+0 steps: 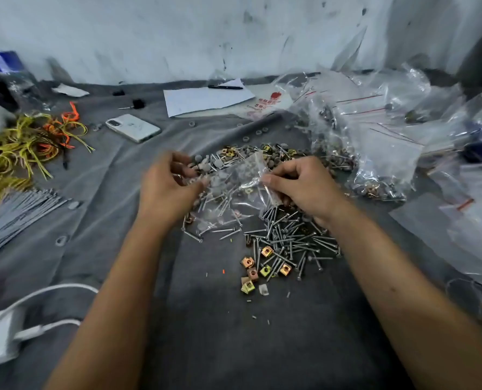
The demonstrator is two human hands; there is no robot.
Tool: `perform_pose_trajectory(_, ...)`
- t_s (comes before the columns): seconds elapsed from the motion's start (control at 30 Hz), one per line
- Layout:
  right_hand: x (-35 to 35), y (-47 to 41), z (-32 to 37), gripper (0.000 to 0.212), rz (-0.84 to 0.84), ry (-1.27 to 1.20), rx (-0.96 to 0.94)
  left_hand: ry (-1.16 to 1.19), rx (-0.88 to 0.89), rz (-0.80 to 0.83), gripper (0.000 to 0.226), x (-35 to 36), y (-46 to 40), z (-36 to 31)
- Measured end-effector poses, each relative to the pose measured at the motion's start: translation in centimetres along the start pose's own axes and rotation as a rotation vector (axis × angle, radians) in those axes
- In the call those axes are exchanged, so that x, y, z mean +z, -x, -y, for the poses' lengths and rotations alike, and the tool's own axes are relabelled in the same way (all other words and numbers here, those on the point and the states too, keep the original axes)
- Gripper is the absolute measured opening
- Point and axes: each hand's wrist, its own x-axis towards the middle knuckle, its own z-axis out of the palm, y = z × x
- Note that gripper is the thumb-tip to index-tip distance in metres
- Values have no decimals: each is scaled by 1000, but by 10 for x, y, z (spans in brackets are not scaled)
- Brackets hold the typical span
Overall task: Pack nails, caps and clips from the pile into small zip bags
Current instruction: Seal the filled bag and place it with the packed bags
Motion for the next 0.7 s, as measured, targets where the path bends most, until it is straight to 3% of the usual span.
perform_pose_trajectory(0.07,10,-1,1,12,-40,47,-44,-44,113,-281,29,14,7,-9)
perform_pose_trajectory(0.1,14,-1,0,15,-52,84,-66,-21,172,-337,25,23,11,-15)
perform_pose_trajectory(0.2,22,3,-1,24,-98,172,-158,42,208,-204,23,52,25,-31)
perform_pose_trajectory(0.43,19,9,-8,20,-102,241,-360,229,130,61,17,66,34,-30)
perform_pose_trajectory(0.57,19,7,-12,16,-45,129,-339,371,98,125,18,65,37,-30)
perform_pose_trajectory(0.7,15,7,-14,12,-82,-12,-250,369,98,53,10,64,36,-29)
